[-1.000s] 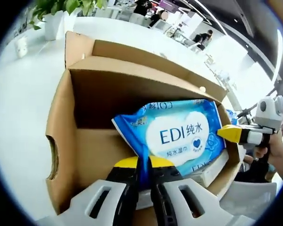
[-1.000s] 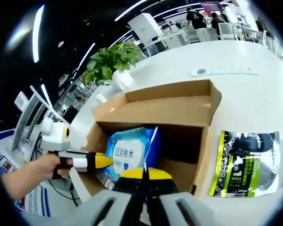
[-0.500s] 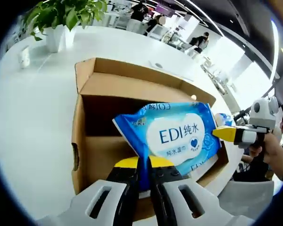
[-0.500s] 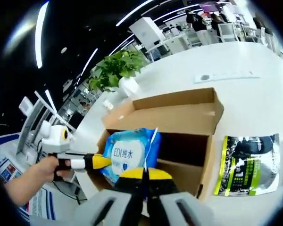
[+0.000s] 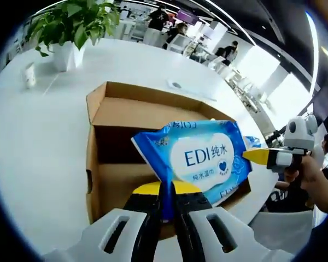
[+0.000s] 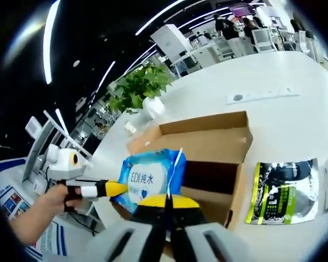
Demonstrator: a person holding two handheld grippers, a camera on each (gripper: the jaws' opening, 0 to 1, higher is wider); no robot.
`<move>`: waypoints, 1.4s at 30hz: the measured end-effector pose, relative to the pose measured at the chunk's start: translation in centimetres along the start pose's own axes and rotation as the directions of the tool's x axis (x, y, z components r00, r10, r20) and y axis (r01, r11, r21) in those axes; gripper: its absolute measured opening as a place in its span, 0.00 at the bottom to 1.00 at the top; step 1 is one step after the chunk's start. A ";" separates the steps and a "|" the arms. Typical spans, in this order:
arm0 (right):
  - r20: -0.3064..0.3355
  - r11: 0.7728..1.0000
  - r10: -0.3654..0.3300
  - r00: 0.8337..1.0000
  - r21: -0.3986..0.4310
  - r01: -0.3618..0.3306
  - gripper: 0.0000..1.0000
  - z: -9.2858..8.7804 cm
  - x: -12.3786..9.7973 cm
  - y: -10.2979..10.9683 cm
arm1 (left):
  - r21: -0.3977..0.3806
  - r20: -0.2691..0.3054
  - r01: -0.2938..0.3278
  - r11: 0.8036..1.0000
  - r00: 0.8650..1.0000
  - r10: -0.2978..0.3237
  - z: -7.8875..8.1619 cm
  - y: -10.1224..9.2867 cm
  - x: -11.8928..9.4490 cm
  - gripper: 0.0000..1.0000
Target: Operate the shoe box by opening the lid, removing the specified soft item, and placing it in the target area until the item is outside and the box remains undamaged.
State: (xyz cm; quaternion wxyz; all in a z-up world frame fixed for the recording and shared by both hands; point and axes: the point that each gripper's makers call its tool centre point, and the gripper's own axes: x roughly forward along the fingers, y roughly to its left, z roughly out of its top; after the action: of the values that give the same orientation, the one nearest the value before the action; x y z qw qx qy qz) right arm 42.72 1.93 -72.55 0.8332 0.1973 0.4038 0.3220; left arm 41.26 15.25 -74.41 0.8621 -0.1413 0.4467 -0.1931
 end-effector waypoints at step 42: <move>0.093 0.995 -0.044 0.995 0.098 0.035 0.00 1.5 -9.2 -5.1 | 0.005 0.007 0.079 0.997 0.997 -0.079 1.6 -9.8 1.4 0.03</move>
State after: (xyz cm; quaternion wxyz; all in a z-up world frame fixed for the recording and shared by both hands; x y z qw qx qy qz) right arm 41.50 -8.25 -69.64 0.8473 0.2443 0.3825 0.2760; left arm 41.31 6.06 -70.40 0.8557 -0.1578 0.4372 -0.2275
